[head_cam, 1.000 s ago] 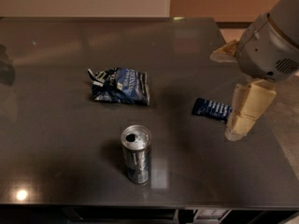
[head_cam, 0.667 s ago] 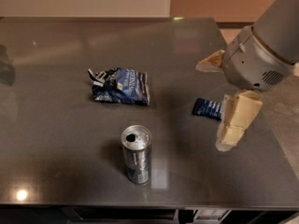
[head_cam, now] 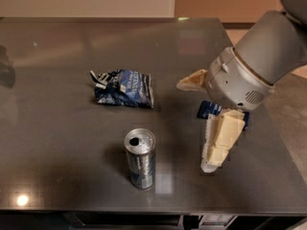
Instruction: Move redbull can near rxbar blueberry
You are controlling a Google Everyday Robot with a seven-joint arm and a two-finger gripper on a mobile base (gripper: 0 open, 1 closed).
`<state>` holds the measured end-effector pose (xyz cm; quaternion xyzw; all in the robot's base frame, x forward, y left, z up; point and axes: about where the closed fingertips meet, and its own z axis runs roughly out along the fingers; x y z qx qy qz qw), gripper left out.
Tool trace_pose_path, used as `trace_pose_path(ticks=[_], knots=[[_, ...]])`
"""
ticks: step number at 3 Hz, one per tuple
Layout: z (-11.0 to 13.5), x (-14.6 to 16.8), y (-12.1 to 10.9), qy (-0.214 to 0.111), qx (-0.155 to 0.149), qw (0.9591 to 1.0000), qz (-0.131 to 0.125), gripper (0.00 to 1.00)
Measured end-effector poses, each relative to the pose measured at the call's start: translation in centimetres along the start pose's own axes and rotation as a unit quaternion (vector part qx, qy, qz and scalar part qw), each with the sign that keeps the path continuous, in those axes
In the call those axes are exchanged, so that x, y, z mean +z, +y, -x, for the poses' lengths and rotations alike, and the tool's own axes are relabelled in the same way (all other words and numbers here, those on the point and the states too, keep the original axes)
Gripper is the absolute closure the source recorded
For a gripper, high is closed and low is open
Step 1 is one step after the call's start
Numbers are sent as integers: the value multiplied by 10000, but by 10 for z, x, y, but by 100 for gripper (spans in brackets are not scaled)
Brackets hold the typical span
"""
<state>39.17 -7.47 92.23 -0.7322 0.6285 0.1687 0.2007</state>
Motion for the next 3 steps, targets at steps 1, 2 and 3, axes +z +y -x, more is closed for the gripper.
trace_pose_path(ticks=[1, 2, 3], knots=[[23, 14, -2, -528, 11, 9985, 119, 0], [44, 29, -2, -1006, 63, 9944, 303, 0], [62, 46, 9, -1169, -76, 9923, 410, 0]])
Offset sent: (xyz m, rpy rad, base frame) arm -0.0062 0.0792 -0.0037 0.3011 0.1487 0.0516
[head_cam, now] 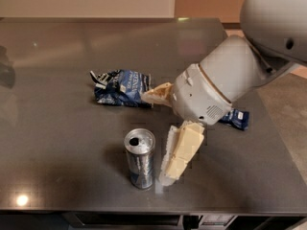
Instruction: Move redbull can near rxbar blueberry
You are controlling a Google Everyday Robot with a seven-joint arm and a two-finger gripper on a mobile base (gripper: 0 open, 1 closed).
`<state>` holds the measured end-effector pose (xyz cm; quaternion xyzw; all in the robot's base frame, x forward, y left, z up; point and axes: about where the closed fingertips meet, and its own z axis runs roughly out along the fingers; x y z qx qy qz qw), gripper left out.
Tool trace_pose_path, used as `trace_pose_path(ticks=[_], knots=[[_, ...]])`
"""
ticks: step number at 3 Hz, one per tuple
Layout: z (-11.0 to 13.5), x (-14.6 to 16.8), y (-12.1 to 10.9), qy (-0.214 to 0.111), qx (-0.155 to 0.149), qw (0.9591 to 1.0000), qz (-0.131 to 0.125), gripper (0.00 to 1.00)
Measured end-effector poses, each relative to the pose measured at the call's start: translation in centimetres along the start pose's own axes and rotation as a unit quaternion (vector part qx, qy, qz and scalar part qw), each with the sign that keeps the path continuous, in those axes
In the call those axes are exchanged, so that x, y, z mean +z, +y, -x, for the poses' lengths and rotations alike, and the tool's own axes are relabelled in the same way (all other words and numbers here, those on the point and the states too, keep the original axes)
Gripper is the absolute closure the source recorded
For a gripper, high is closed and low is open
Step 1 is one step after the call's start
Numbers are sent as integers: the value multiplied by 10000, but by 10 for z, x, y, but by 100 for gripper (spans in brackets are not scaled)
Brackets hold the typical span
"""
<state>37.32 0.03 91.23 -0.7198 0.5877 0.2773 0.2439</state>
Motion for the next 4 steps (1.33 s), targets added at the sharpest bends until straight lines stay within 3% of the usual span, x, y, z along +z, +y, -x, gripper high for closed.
trace_pose_path(ticks=[2, 4], knots=[[14, 25, 21, -227, -312, 9992, 73, 0], [20, 16, 14, -405, -293, 9987, -23, 40]])
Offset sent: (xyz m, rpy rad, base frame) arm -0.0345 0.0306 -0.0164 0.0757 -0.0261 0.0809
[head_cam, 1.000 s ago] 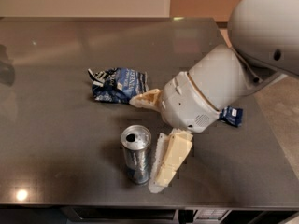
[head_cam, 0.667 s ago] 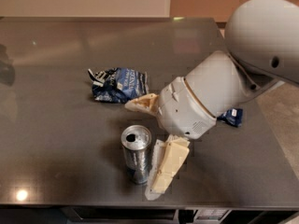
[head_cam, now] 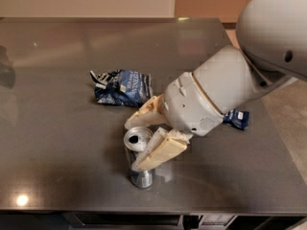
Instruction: Move redbull can near rxbar blueberry
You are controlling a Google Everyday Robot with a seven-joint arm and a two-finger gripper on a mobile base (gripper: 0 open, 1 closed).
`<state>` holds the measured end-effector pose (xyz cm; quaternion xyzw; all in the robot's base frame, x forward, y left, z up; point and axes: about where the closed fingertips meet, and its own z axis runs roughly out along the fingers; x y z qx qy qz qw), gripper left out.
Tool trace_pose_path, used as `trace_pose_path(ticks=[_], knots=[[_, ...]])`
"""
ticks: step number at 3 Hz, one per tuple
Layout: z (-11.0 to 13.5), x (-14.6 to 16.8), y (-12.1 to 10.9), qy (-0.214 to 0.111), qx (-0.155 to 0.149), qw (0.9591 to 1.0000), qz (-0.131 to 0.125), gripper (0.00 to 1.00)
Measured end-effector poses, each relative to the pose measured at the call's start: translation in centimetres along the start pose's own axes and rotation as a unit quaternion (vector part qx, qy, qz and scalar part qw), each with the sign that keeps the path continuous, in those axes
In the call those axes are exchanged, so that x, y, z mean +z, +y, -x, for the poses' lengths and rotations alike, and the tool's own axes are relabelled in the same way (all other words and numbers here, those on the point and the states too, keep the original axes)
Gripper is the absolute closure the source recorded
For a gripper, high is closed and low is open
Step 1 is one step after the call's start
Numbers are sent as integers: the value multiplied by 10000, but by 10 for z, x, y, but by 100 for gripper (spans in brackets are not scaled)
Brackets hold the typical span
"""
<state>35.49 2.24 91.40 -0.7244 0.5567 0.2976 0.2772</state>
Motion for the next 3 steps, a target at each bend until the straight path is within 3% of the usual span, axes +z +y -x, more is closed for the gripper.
trace_pose_path(ticks=[1, 2, 3], knots=[[1, -8, -5, -73, 42, 10000, -54, 64], [-5, -28, -16, -10, 177, 9995, -279, 87], [-22, -59, -34, 219, 458, 9964, -684, 100]])
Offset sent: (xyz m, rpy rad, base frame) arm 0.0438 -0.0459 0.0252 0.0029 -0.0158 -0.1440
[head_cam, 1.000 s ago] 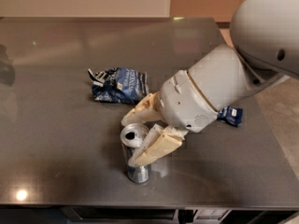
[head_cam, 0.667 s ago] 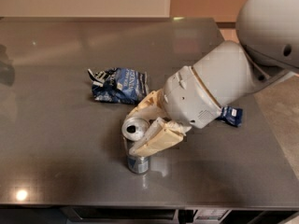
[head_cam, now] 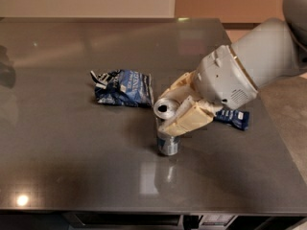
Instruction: Move redbull can near rxbar blueberry
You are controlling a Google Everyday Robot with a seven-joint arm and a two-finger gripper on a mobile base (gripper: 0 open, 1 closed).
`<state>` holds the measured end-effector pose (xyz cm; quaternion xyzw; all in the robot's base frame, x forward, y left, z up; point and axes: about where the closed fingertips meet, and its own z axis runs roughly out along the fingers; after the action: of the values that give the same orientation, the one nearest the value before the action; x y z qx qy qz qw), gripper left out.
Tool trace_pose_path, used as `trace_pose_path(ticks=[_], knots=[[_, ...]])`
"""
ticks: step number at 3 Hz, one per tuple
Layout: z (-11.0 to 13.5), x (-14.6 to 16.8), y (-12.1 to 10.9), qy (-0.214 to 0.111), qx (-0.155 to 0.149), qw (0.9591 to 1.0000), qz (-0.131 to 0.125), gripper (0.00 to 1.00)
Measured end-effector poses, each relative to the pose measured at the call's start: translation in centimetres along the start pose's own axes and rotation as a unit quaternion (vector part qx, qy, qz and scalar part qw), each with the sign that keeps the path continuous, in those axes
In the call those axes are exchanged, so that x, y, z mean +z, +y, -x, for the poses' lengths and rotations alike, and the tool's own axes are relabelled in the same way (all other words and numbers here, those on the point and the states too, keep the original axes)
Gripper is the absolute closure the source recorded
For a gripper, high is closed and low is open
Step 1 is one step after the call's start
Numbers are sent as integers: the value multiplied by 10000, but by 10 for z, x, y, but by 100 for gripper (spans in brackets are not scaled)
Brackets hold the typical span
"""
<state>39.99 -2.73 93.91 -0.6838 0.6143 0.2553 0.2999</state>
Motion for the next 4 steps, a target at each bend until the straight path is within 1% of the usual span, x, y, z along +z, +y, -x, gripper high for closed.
trace_pose_path(ticks=[1, 2, 3, 4], knots=[[-28, -27, -23, 242, 433, 9981, -378, 100], [-55, -51, -38, 387, 843, 9934, -670, 100], [-76, -65, -44, 402, 1183, 9887, -825, 85], [-91, -72, -46, 283, 1419, 9852, -918, 62]])
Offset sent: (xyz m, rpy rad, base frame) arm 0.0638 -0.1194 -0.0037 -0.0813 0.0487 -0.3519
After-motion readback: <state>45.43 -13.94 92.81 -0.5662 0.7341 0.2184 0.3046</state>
